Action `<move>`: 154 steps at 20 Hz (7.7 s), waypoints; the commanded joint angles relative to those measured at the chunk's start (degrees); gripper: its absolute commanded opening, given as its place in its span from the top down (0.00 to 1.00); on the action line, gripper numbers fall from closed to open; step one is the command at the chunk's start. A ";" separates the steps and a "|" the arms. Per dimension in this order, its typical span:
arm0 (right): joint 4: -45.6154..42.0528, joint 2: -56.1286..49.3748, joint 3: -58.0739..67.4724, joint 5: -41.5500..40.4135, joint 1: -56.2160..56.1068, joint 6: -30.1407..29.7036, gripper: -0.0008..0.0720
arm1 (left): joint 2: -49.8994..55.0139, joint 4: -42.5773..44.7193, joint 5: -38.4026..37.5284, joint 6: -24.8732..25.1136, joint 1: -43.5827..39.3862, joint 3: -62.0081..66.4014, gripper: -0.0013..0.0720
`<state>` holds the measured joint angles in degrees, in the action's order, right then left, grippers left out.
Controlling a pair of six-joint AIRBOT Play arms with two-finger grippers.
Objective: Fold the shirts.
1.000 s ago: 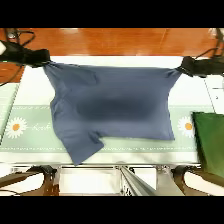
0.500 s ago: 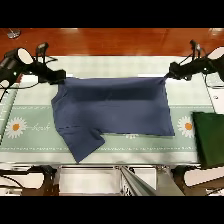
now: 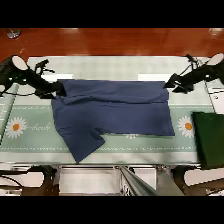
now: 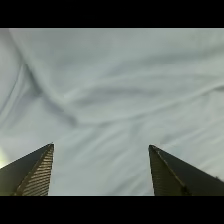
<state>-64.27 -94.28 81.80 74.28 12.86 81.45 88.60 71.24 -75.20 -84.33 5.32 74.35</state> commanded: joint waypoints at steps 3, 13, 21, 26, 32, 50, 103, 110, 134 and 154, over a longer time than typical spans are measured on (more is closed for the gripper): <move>-4.90 18.86 -15.76 -1.62 10.10 0.20 0.14 | -12.33 -0.81 -3.65 1.01 11.50 -15.32 0.02; 19.15 49.86 -57.29 -11.67 12.98 -5.66 0.14 | -31.47 -21.86 5.55 9.73 25.29 -52.83 0.02; 8.70 49.86 -51.69 -13.09 18.36 0.26 0.14 | -31.39 -27.76 15.45 11.69 9.99 -57.83 0.03; -4.92 49.86 -52.70 -0.50 25.35 3.91 0.14 | -31.45 -28.24 17.27 13.42 4.90 -53.94 0.95; 1.73 47.28 -61.35 -3.50 18.05 3.85 0.14 | -31.47 -28.89 16.70 13.40 4.90 -50.56 0.95; 12.85 26.10 -34.62 -16.13 3.67 -2.05 0.95 | -26.62 -29.97 16.35 12.09 7.45 -34.29 0.95; 5.57 66.34 -33.66 5.22 0.59 9.27 0.95 | 19.54 -21.16 24.63 -1.16 -52.24 17.73 0.96; 9.35 62.79 -33.57 1.60 0.48 8.59 0.95 | 23.85 -28.41 21.14 0.94 -58.86 20.41 0.95; 16.94 -17.03 25.94 -9.16 -41.16 9.88 0.12 | -48.00 -28.72 15.37 8.68 -2.82 -26.05 0.95; 38.42 26.62 -55.74 -34.18 -21.62 -0.20 0.13 | -46.21 -28.02 19.69 10.14 -4.35 -33.62 0.95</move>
<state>-42.70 -60.42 27.46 40.18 -8.80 94.98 42.28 43.22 -56.71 -74.15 1.61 42.54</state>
